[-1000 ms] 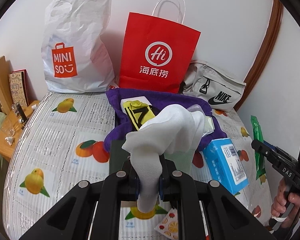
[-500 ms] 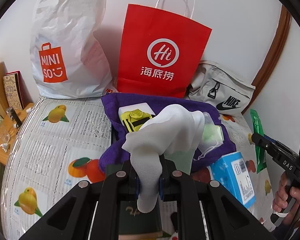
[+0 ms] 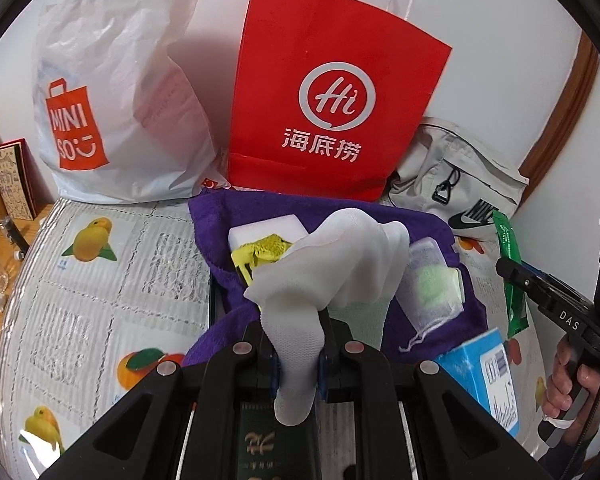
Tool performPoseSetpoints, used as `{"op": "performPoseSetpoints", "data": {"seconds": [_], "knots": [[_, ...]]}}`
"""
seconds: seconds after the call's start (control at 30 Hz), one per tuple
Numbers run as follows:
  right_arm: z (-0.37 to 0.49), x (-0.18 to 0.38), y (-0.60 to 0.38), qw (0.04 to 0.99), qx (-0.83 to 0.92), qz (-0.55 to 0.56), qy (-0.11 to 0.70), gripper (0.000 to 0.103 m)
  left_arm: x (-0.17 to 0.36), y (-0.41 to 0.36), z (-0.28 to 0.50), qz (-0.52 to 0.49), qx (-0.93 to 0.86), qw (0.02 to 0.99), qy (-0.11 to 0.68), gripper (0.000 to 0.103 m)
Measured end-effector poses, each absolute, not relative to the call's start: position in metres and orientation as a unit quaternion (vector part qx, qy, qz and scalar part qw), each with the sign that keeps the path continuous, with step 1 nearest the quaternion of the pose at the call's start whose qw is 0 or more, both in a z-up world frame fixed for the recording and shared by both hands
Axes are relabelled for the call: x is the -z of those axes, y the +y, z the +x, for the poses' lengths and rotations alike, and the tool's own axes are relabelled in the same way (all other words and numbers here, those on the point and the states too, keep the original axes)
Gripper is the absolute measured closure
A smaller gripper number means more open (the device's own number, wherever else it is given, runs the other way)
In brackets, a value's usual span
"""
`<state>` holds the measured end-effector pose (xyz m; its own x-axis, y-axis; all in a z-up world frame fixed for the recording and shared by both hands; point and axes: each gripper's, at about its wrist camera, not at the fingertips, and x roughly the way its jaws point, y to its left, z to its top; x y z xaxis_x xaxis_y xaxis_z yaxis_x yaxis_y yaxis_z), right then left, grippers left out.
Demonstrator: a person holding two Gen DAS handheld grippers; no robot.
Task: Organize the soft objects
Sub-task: 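Carry the green sachet and white glove over the purple towel with both tools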
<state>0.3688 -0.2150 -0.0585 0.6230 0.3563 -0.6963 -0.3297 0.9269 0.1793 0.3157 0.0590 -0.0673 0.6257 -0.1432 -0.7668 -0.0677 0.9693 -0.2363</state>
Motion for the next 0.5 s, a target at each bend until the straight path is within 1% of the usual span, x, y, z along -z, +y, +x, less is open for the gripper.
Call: {"op": "performPoseSetpoints", "data": {"seconds": [0.5], "knots": [[0.422,0.095,-0.206,0.879,-0.196,0.015,0.435,0.070,0.087,0.040,0.366,-0.112,0.032,0.878,0.463,0.090]]}}
